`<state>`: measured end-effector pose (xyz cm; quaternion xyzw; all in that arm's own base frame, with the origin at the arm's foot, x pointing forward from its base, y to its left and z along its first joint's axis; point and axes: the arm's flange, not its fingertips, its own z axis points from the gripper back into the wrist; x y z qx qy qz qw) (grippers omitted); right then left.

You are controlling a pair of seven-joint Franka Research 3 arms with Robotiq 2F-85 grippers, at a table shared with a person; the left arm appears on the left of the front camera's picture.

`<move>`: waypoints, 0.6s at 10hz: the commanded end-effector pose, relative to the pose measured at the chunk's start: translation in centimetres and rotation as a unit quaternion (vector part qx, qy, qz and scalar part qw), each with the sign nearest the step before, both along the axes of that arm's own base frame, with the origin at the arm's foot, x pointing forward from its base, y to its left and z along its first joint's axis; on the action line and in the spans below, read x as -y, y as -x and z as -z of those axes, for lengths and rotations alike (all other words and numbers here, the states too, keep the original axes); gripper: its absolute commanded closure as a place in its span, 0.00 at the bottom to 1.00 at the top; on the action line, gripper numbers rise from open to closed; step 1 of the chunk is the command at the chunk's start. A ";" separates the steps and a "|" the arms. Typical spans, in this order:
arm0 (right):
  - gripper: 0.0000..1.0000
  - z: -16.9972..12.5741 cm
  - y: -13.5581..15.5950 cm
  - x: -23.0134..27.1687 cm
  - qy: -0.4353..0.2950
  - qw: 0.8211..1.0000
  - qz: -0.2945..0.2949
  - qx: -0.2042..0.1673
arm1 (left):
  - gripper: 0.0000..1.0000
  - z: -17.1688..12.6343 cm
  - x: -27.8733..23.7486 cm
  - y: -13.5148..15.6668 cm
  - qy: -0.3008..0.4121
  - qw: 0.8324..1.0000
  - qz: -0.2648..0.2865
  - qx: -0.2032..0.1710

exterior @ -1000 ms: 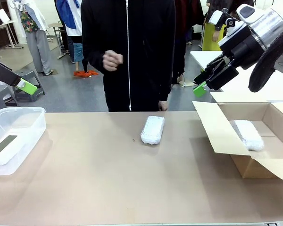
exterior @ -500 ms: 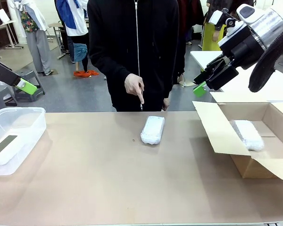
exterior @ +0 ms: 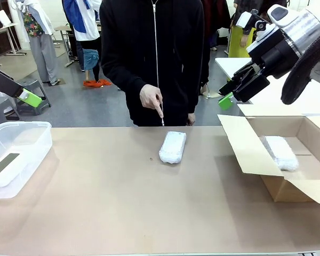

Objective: Separate and place wrapped and unwrapped clocks.
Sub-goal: Pick up the Digital clock indicated by the person.

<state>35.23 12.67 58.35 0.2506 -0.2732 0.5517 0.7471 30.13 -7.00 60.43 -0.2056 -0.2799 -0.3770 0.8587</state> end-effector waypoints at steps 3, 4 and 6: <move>0.00 0.0 -0.1 0.1 -0.002 1.000 -0.009 0.002 | 0.00 -0.1 -0.1 0.0 0.000 1.000 -0.003 0.002; 0.00 0.0 0.0 0.0 0.000 1.000 0.000 0.000 | 0.00 -0.1 -0.1 0.0 0.000 1.000 -0.003 0.002; 0.00 -4.1 -1.9 -4.5 -0.042 0.988 0.070 -0.130 | 0.00 -0.1 -0.1 0.0 0.000 1.000 -0.003 0.002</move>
